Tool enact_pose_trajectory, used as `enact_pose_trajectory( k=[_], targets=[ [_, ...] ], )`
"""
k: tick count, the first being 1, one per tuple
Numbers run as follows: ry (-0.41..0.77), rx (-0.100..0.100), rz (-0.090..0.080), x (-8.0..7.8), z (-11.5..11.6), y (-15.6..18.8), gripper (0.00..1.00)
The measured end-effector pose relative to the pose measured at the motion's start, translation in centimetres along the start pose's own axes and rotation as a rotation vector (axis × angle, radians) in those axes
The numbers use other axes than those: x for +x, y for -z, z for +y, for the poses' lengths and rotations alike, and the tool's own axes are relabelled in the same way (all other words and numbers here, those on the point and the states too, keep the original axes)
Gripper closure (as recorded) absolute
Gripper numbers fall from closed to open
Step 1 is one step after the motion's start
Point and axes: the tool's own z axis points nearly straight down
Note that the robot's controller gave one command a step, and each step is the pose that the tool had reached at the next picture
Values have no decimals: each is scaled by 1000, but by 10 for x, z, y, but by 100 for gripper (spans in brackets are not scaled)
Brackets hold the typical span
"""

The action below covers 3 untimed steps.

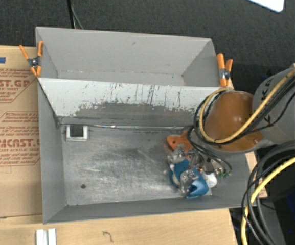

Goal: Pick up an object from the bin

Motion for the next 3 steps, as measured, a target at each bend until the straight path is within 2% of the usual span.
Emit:
enact_pose_trajectory(
  k=[2, 3],
  targets=[
    [0, 0, 0, 0, 0, 0, 100],
    [10, 6, 7, -1, 3, 4, 100]
  ],
)
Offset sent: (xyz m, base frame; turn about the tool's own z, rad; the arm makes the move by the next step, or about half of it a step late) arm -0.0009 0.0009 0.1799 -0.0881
